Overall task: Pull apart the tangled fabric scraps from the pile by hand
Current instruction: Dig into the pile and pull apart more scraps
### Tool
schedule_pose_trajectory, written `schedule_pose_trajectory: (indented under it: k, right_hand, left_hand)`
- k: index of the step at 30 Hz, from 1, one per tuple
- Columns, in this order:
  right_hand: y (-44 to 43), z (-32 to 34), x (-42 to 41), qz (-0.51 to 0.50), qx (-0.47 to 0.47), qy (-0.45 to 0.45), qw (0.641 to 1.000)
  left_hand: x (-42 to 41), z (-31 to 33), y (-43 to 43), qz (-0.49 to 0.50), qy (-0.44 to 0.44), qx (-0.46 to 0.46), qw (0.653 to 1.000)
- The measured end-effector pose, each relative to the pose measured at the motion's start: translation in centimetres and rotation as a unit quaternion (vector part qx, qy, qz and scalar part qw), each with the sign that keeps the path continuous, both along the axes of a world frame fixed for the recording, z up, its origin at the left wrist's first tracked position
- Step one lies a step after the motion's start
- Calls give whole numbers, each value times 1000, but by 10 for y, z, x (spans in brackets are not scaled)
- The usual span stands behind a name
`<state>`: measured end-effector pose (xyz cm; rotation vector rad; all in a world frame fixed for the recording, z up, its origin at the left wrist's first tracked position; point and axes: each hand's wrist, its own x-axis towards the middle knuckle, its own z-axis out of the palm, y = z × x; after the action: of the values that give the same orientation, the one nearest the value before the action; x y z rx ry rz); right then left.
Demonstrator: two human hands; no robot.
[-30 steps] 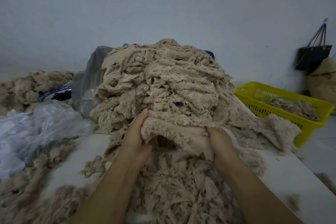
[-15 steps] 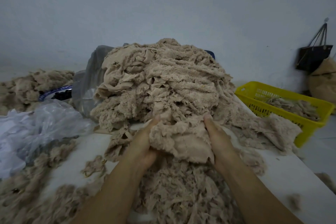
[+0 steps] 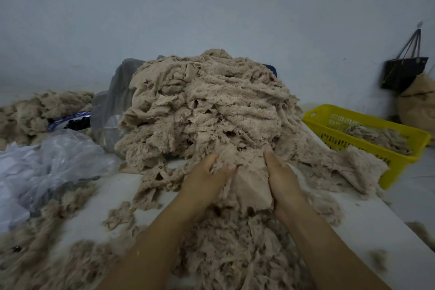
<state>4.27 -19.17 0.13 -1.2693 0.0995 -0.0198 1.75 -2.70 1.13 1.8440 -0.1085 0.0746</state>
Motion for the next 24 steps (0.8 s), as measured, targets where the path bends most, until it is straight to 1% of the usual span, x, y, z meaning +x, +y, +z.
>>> schedule_pose_trajectory:
  k: [2, 4, 7, 9, 12, 16, 18, 20, 22, 23, 24]
  right_hand:
    - [0, -2, 1, -23, -21, -1, 1000]
    - [0, -4, 1, -34, -69, -1, 997]
    - [-2, -8, 3, -65, -180, -2, 981]
    - [-5, -11, 6, -81, -220, -3, 972]
    - [-5, -11, 8, -90, -323, -12, 942]
    - [-7, -13, 8, -106, -365, -27, 925]
    - [-17, -13, 6, -155, -370, -29, 915]
    - [-21, -12, 3, -185, -363, -50, 912]
    - [-13, -11, 0, -139, -373, -69, 915]
    - [-5, -12, -1, -103, -392, -89, 910]
    - [1, -12, -2, -77, -420, -112, 897]
  left_hand:
    - [-2, 1, 1, 1, 32, -73, 997]
    - [-1, 2, 3, 8, 60, -172, 983]
    - [3, 4, 7, 16, 113, -305, 946]
    - [3, 9, 6, 15, 134, -364, 922]
    - [2, 15, 4, 6, 136, -445, 885]
    - [3, 23, 13, 29, 112, -513, 850]
    - [7, 24, 30, 69, 98, -526, 842]
    - [10, 25, 39, 97, 82, -504, 855]
    - [8, 23, 28, 98, 91, -455, 880]
    - [7, 20, 22, 97, 99, -429, 893]
    - [7, 16, 15, 94, 107, -411, 900]
